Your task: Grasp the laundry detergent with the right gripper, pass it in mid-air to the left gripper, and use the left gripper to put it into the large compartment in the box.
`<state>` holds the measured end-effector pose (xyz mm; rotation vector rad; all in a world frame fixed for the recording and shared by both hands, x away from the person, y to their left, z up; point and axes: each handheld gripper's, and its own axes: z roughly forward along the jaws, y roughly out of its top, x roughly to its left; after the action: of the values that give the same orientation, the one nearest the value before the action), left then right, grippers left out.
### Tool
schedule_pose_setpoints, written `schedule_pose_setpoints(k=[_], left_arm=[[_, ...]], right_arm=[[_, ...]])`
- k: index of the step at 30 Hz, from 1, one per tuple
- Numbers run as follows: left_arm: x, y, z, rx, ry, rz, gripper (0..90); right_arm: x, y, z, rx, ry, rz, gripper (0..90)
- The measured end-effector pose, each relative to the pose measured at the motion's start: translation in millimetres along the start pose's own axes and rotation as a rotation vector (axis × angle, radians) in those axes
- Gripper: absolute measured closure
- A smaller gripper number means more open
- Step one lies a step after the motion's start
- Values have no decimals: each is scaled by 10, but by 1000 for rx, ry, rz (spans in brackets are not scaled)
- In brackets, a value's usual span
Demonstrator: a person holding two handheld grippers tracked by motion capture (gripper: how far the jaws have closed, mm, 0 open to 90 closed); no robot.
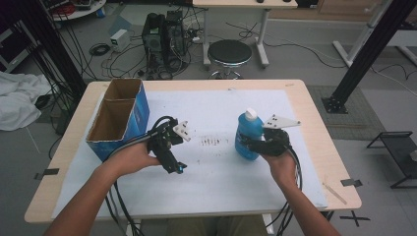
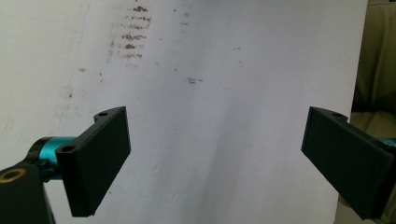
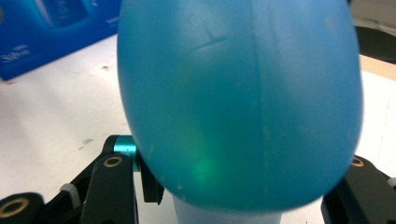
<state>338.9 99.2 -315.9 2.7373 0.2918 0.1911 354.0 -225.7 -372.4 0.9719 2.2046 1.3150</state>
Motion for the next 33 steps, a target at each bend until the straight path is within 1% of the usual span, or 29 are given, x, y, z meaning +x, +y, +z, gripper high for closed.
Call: schedule_pose_setpoints(k=[1, 2, 3, 4, 5, 6, 7, 8, 9, 10, 11, 12, 13, 15, 16, 17, 18, 19, 20, 21, 22, 23, 25, 26, 27, 28, 29, 30, 33], left_arm=[[0, 10, -6, 3, 4, 2, 81], [-13, 16, 4, -21, 2, -17, 81], [-13, 16, 4, -21, 2, -17, 81], [-2, 27, -15, -4, 0, 0, 81], [-3, 44, -28, 2, 1, 5, 81], [-21, 49, -15, -27, -3, -19, 81], [-20, 81, -34, -21, -4, -9, 81], [-26, 97, -45, -20, -2, -12, 81], [-31, 111, -50, -25, -2, -9, 80], [-31, 111, -50, -25, -2, -9, 81], [-35, 142, -70, -23, -5, 1, 81], [-43, 158, -79, -21, -6, -3, 81], [-32, 175, -96, -3, -7, 23, 81], [-55, 202, -102, -20, -7, 7, 81], [-57, 218, -116, -18, -8, 10, 81], [-57, 218, -116, -18, -8, 10, 81], [-59, 246, -137, -26, -13, 9, 81], [-49, 264, -158, -12, -16, 24, 81], [-56, 281, -165, -18, -22, 18, 81], [-52, 311, -187, -7, -25, 35, 81], [-50, 332, -203, -1, -21, 46, 80], [-56, 357, -217, -4, -27, 43, 80], [-56, 414, -248, -9, -31, 59, 81], [-67, 444, -257, -19, -29, 51, 81], [-71, 473, -272, -12, -35, 54, 81], [-67, 503, -290, -4, -34, 72, 81], [-70, 528, -297, -4, -37, 78, 80], [-73, 555, -306, -3, -40, 82, 81], [-86, 625, -325, 3, -39, 95, 81]], right_arm=[[-17, 13, -31, -1, 20, 0, 428], [-30, 28, -59, -5, 37, -6, 429], [-30, 28, -59, -5, 37, -6, 429], [-40, 44, -91, -4, 52, -10, 428], [-48, 59, -118, -5, 66, -21, 428], [-65, 92, -163, -3, 100, -52, 428], [-75, 106, -183, 1, 112, -66, 428], [-87, 116, -199, 1, 131, -78, 428], [-97, 124, -214, -1, 140, -86, 428], [-97, 124, -214, -1, 140, -86, 428], [-128, 137, -240, -2, 170, -106, 428], [-142, 142, -252, -3, 187, -105, 428], [-158, 146, -264, -5, 206, -113, 427], [-192, 157, -282, 0, 252, -121, 427], [-206, 162, -289, 0, 278, -135, 426], [-206, 162, -289, 0, 278, -135, 426], [-222, 176, -307, 6, 318, -154, 427], [-226, 185, -316, 8, 339, -167, 427], [-230, 196, -318, 6, 360, -179, 427], [-236, 206, -328, 10, 382, -188, 427], [-242, 216, -334, 9, 414, -194, 427], [-246, 223, -337, 8, 431, -199, 427], [-238, 239, -346, 10, 480, -209, 428], [-234, 247, -344, 8, 500, -221, 428], [-232, 255, -343, 8, 522, -236, 428], [-228, 261, -343, 13, 539, -243, 428], [-223, 266, -340, 11, 557, -254, 428], [-218, 273, -342, 23, 577, -260, 428], [-197, 293, -332, 38, 612, -295, 429]])
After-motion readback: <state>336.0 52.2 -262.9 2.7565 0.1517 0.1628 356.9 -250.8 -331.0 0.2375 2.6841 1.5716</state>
